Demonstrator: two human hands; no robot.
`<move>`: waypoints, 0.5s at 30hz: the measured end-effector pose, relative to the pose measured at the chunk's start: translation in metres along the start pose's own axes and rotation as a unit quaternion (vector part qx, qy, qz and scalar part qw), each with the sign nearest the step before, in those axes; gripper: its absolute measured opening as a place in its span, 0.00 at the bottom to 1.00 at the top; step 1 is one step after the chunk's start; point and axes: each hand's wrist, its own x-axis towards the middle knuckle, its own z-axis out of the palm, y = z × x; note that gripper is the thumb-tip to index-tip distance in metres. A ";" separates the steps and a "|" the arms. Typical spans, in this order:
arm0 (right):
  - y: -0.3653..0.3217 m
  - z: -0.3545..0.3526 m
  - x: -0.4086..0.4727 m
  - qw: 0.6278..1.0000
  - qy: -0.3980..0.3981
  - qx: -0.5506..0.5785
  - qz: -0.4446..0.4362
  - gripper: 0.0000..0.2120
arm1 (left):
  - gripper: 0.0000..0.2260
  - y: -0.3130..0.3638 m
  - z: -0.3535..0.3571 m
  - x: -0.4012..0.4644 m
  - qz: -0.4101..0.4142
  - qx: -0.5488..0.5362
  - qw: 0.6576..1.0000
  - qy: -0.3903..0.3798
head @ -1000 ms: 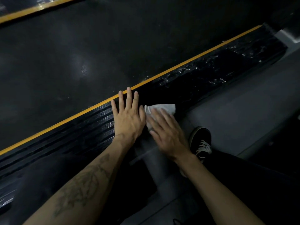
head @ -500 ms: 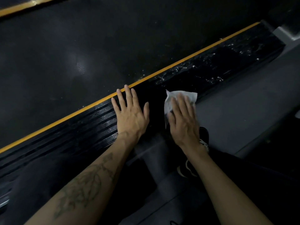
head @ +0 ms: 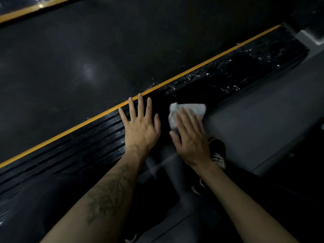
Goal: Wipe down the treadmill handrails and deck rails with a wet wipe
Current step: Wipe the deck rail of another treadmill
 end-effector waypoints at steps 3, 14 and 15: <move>0.012 -0.001 -0.003 0.994 -0.032 -0.029 -0.102 0.26 | 0.29 0.001 0.000 0.001 0.000 -0.006 1.000 0.002; 0.014 0.000 0.011 0.996 -0.022 -0.008 -0.091 0.25 | 0.32 0.005 -0.002 0.003 -0.008 -0.008 1.000 -0.002; 0.025 -0.004 0.016 0.996 -0.022 -0.017 -0.086 0.24 | 0.32 0.005 -0.002 0.004 -0.008 -0.009 1.000 -0.001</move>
